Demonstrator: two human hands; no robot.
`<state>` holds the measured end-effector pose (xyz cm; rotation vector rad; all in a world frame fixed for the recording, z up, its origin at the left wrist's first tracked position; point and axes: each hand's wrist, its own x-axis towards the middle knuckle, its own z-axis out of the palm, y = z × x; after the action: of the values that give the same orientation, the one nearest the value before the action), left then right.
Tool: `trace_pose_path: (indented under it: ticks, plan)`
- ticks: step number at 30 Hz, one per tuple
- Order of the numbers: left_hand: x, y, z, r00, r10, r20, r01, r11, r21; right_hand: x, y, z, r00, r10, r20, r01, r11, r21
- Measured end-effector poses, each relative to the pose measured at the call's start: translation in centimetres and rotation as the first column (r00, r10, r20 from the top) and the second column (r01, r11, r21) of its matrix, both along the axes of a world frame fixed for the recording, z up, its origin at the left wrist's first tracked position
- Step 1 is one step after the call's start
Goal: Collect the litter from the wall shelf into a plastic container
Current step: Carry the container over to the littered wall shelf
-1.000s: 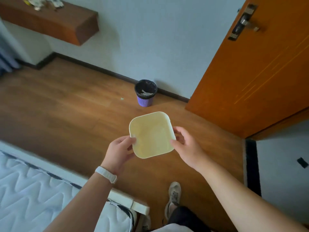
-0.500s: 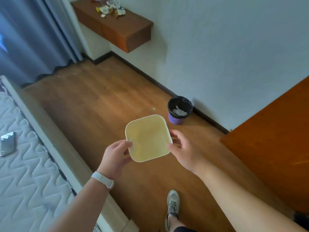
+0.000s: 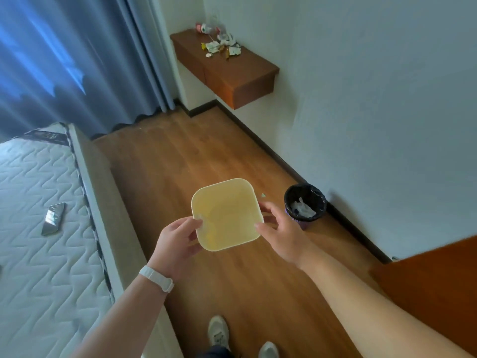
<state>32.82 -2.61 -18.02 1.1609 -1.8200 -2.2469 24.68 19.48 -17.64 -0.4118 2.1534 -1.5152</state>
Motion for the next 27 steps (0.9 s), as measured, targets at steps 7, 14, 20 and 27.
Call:
trace_pose_path:
  ticks: [7,14,20,27]
  plan:
    - [-4.9,-6.4,-0.5,0.994,0.098,-0.056,-0.095,0.994,0.062,-6.4,-6.8,0.6,0.991,0.091,-0.094,-0.084,0.994,0.07]
    - [-14.8,-16.4,0.0,0.993,0.014,-0.118,-0.006,0.998,0.063,-15.3,-16.5,1.0,0.986,0.039,-0.161,-0.012,0.986,0.167]
    - [-22.4,-28.0,1.9,0.987,0.007,-0.163,-0.001,0.999,0.037,-23.1,-27.6,3.3,0.975,0.058,-0.215,-0.016,0.982,0.191]
    - [-29.9,-34.8,2.0,0.988,-0.002,-0.158,0.011,0.998,0.056,-30.3,-34.1,3.3,0.979,0.044,-0.198,-0.003,0.979,0.203]
